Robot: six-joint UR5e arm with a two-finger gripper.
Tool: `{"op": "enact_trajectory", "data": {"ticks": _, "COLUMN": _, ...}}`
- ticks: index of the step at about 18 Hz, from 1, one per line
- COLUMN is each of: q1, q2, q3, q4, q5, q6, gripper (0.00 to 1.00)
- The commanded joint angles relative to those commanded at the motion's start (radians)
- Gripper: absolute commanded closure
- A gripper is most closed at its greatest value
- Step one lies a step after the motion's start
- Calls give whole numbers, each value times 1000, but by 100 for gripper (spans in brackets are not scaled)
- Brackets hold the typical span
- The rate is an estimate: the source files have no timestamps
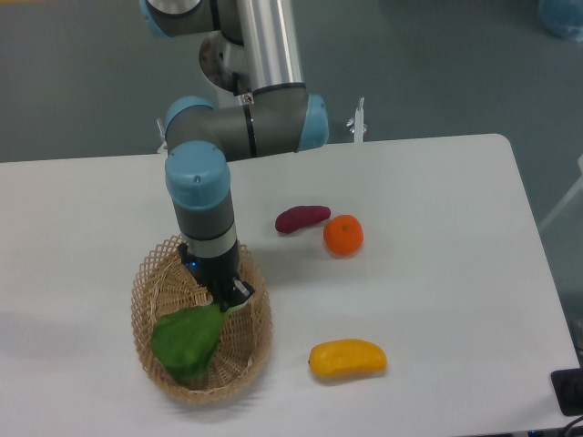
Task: Pick up the green vegetable from the basket
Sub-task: 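Lift the bok choy out of the basket and carry it beside the orange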
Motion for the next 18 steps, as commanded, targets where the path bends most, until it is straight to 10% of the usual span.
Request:
{"op": "enact_trajectory", "data": {"ticks": 12, "q1": 117, "q2": 54, "q3": 100, "q4": -149, "q5": -75, "q6": 89, "gripper": 88}}
{"op": "enact_trajectory", "data": {"ticks": 18, "q1": 262, "q2": 54, "q3": 245, "q4": -363, "q5": -159, "q6": 242, "gripper": 88}}
